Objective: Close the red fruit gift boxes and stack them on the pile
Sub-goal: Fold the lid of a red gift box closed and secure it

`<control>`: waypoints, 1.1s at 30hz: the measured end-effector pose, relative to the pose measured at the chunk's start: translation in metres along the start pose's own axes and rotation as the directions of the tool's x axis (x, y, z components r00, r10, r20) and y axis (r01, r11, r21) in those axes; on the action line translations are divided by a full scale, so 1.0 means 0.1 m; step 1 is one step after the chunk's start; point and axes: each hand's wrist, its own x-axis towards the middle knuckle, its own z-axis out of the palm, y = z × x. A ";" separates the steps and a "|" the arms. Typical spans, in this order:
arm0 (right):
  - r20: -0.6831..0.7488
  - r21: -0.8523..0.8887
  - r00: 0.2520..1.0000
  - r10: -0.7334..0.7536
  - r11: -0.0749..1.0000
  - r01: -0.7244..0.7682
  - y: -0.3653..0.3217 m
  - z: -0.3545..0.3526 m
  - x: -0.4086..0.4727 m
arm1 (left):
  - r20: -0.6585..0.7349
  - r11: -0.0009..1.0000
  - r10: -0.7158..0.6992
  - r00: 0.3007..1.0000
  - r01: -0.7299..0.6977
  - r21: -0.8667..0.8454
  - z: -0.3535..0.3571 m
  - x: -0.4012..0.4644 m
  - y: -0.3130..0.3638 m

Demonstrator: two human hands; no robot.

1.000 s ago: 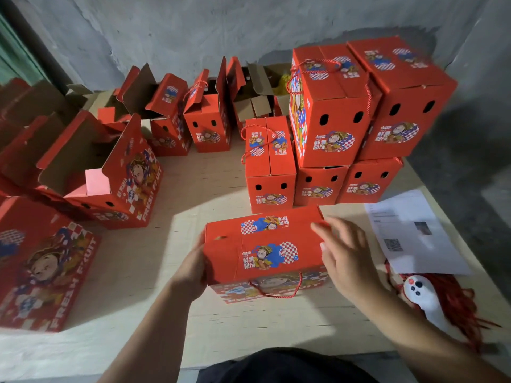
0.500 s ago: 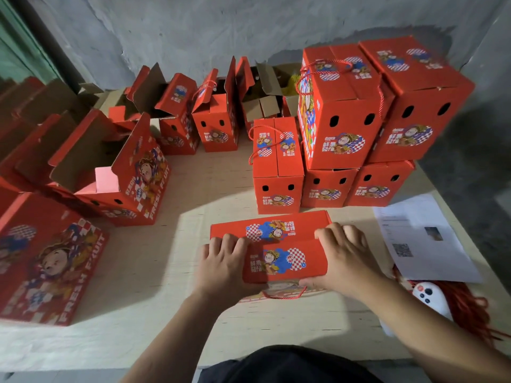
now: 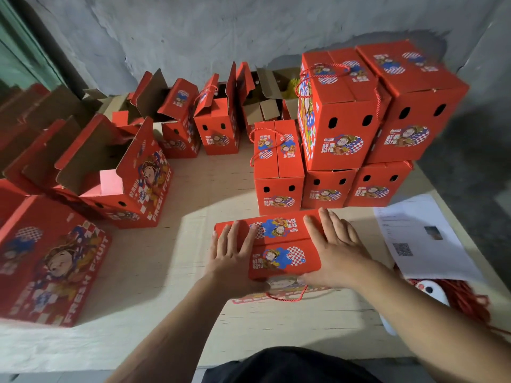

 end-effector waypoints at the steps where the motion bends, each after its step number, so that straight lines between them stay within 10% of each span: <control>1: -0.032 0.004 0.999 -0.038 0.999 0.039 -0.03 0.02 -0.05 | -0.031 1.000 0.015 0.999 -0.015 0.001 0.02 -0.03 0.00; 11: -0.389 0.145 0.918 -0.077 0.979 0.144 -0.18 0.10 -0.27 | -0.542 0.907 -0.076 0.837 -0.168 -0.386 0.03 -0.13 0.05; 23: -0.596 0.146 0.799 -0.072 0.970 0.196 -0.16 0.12 -0.16 | -0.535 0.963 -0.095 0.840 -0.060 -0.264 -0.07 -0.04 -0.01; 29: -0.756 0.341 0.634 0.165 0.925 0.166 -0.18 0.23 -0.16 | -0.422 0.939 -0.141 0.896 -0.013 -0.343 -0.35 0.16 -0.14; 33: -0.766 0.125 0.635 -0.105 0.943 0.308 -0.33 0.46 -0.31 | -0.450 0.877 -0.199 0.870 -0.047 -0.479 -0.38 0.20 -0.22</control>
